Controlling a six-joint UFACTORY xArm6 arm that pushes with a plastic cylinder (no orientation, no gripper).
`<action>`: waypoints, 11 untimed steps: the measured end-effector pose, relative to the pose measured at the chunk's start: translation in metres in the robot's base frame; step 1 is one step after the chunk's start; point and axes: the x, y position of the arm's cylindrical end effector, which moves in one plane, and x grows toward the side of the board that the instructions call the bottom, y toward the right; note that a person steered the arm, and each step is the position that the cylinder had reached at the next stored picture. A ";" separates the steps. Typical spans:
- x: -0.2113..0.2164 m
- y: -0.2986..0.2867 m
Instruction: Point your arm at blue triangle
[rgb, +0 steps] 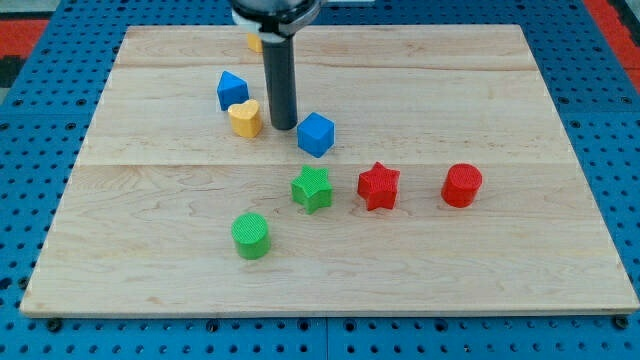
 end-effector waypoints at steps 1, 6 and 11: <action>0.032 -0.030; -0.006 -0.222; -0.078 -0.046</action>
